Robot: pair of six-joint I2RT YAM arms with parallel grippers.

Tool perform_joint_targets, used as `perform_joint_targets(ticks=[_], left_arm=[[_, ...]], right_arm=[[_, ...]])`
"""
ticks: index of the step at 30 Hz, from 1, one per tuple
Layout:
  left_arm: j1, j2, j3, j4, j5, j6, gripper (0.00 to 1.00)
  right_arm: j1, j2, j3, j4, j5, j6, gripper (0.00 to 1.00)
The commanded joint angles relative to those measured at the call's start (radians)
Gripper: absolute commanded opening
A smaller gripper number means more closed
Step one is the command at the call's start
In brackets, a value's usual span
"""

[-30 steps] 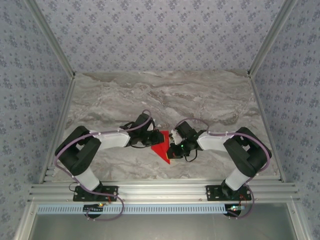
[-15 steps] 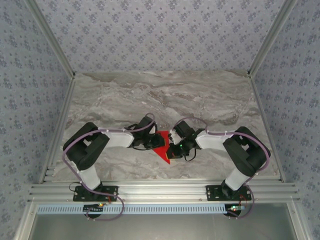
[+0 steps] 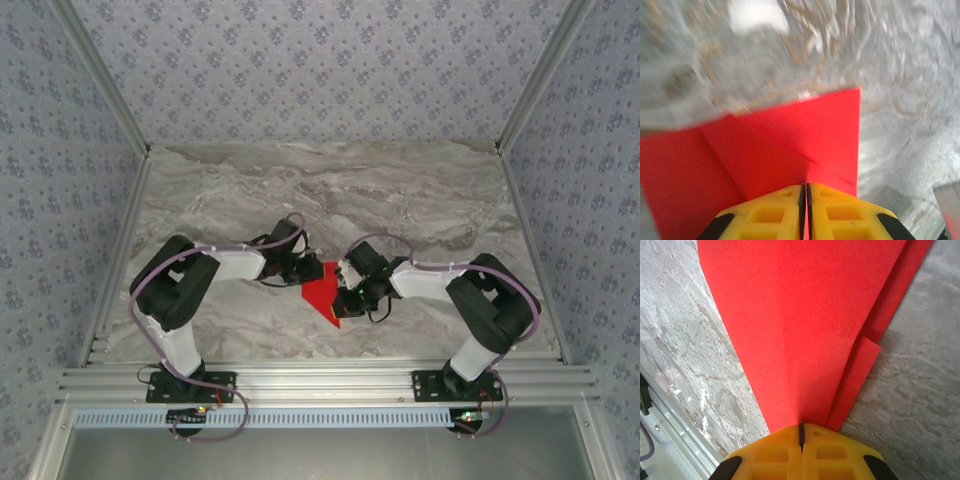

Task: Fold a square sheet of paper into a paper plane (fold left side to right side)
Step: Fourth fold the wing at the center of the table.

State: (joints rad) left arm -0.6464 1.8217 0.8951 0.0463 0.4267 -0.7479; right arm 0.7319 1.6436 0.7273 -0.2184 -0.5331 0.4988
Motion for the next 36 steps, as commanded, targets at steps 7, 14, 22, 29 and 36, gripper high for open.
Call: perform_joint_targets(ticks=[7, 14, 22, 29, 36], left_arm=[[0.131, 0.087, 0.12, -0.084, -0.078, 0.144, 0.13], [0.208, 0.117, 0.157, -0.064, -0.02, 0.158, 0.13], [0.241, -0.1, 0.115, -0.077, 0.009, 0.134, 0.27], [0.172, -0.307, -0.129, 0.08, 0.006, -0.037, 0.43], [0.045, -0.288, -0.216, 0.189, -0.031, -0.134, 0.48]], right_arm=[[0.024, 0.064, -0.083, -0.187, 0.174, -0.024, 0.0], [0.026, 0.042, -0.091, -0.14, 0.138, -0.016, 0.0], [0.027, -0.065, -0.079, 0.074, 0.066, 0.014, 0.11], [0.021, -0.242, -0.043, 0.093, 0.208, -0.015, 0.32], [0.011, -0.471, -0.081, 0.027, 0.419, -0.051, 0.51]])
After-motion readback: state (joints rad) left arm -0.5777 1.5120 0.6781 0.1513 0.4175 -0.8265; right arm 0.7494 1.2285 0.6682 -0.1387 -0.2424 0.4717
